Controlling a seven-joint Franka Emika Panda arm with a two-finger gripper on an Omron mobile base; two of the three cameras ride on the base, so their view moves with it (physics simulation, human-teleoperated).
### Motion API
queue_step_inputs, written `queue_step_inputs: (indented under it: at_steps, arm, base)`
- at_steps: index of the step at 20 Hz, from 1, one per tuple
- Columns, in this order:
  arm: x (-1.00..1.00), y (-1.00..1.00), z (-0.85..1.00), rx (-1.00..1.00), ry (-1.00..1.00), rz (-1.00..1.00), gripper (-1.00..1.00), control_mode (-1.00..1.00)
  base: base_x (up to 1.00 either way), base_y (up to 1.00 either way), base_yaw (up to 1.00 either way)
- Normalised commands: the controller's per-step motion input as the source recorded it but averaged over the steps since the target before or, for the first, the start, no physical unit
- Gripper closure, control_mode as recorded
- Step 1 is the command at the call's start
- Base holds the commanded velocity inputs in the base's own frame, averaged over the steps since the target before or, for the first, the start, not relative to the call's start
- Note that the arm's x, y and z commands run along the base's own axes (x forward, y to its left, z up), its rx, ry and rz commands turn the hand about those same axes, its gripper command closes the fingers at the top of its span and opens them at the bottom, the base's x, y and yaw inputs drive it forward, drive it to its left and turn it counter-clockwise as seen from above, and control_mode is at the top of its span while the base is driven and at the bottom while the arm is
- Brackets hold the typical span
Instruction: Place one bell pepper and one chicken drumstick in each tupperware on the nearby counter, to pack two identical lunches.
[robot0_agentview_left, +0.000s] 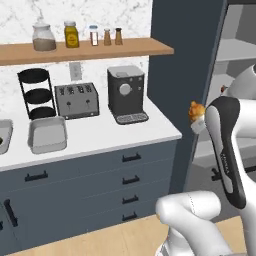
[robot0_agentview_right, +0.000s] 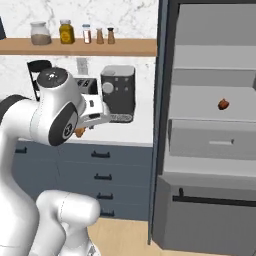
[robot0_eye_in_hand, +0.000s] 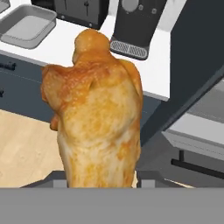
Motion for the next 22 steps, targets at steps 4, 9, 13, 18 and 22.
queue_step_inputs:
  at_steps: [4, 9, 13, 18, 22]
  arm:
    - [0.00, 0.00, 0.00, 0.00, 0.00, 0.00, 1.00, 1.00]
    - [0.00, 0.00, 0.00, 0.00, 0.00, 0.00, 1.00, 1.00]
    - [0.00, 0.00, 0.00, 0.00, 0.00, 0.00, 1.00, 1.00]
    - [0.00, 0.00, 0.00, 0.00, 0.00, 0.00, 1.00, 1.00]
    - [0.49, 0.00, -0.43, 0.01, 0.00, 0.08, 1.00, -1.00]
  base:
    - [0.08, 1.00, -0.05]
    - [0.65, 1.00, -0.05]
    - [1.00, 1.00, -0.05]
    - [1.00, 0.77, 0.01]
    - [0.50, 0.00, 0.06]
